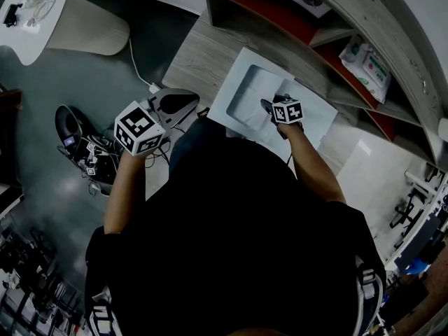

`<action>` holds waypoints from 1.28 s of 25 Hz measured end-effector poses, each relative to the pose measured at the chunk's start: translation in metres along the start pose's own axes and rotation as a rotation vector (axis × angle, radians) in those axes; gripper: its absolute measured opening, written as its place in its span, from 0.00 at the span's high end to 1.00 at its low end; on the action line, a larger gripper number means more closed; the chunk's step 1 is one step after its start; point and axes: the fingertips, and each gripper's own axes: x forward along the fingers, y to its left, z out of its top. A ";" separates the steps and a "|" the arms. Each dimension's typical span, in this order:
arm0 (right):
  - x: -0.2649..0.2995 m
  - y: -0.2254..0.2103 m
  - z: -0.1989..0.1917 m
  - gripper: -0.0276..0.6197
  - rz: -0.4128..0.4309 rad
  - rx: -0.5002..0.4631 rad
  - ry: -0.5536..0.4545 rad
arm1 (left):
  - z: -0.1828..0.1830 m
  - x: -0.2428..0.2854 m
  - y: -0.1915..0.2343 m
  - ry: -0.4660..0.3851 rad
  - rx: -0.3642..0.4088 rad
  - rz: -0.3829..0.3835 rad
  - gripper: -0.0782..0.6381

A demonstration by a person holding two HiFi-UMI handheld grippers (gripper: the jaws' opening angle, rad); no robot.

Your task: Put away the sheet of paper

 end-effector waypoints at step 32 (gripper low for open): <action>-0.064 -0.011 -0.017 0.67 -0.032 0.032 -0.080 | 0.010 0.015 -0.044 0.008 0.053 -0.012 0.86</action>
